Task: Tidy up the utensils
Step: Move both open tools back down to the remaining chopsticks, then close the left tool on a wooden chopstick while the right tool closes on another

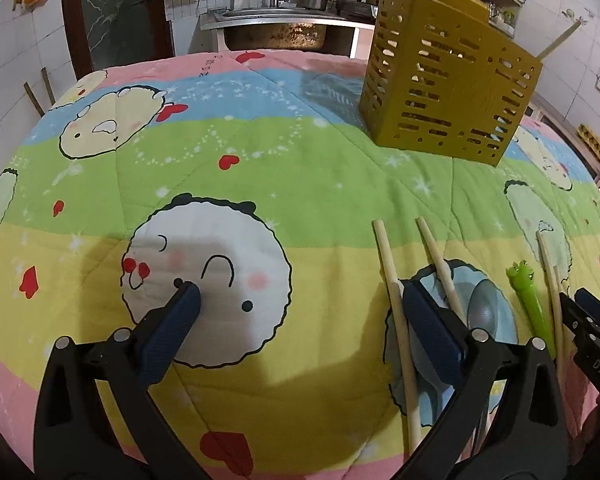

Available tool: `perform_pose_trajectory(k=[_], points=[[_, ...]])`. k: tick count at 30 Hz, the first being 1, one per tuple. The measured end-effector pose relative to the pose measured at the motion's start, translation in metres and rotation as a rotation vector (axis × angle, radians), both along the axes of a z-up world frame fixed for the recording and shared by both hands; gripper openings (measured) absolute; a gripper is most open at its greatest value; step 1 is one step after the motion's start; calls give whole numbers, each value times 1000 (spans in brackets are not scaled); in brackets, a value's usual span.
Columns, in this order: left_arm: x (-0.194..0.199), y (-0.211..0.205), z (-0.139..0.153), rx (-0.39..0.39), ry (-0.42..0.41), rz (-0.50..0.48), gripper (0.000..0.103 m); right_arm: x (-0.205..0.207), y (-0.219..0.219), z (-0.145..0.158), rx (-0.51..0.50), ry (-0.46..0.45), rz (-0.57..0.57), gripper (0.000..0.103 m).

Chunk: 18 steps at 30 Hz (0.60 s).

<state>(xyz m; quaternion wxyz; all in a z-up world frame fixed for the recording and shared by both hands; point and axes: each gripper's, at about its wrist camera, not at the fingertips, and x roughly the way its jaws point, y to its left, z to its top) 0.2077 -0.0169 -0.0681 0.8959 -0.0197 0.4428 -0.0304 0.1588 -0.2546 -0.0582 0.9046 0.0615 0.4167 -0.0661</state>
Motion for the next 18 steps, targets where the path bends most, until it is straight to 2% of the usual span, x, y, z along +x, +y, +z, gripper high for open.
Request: perform_pose_trajectory(k=[4, 12, 18], points=[[3, -2, -1, 16, 8, -3, 99, 4, 11, 1, -9, 18, 11, 29], [9, -11, -3, 72, 37, 6, 96, 14, 11, 1, 31, 28, -16, 22], [11, -19, 3, 49, 55, -10, 68, 24, 9, 1, 51, 45, -8, 14]])
